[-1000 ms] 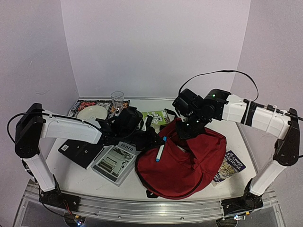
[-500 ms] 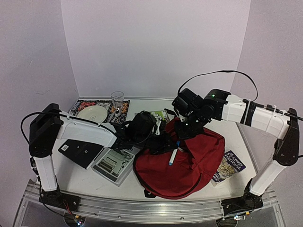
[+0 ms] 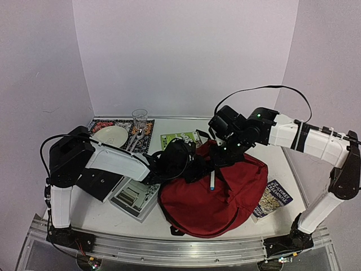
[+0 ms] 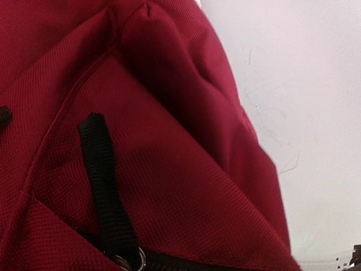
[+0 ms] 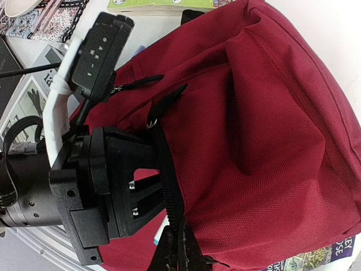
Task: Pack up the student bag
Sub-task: Place the pen in the lower front pocket of the bag.
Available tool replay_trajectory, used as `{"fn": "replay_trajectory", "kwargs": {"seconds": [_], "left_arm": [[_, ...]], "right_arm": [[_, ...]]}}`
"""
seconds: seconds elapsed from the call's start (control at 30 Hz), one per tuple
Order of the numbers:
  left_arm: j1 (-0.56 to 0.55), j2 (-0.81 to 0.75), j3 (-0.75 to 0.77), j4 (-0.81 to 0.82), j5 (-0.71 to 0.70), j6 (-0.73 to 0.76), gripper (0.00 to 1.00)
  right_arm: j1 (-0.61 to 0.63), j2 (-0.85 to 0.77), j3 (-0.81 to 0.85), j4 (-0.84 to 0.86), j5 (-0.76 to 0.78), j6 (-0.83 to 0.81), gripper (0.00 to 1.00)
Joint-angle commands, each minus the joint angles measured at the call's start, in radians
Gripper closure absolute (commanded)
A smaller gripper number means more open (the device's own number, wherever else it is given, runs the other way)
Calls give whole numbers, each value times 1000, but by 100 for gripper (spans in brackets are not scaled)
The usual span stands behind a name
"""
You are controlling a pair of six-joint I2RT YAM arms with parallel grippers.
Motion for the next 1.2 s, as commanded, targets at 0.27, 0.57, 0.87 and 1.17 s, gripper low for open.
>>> {"fn": "replay_trajectory", "kwargs": {"seconds": [0.27, 0.57, 0.87, 1.17], "left_arm": [[3, 72, 26, 341, -202, -145, 100], [-11, 156, 43, 459, -250, -229, 95], [-33, 212, 99, 484, -210, -203, 65], [-35, 93, -66, 490, -188, -148, 47]], "right_arm": [[1, -40, -20, 4, -68, 16, 100], [1, -42, -27, 9, -65, 23, 100], [2, -51, -41, 10, -50, 28, 100], [1, -63, -43, 1, -14, 29, 100]]}}
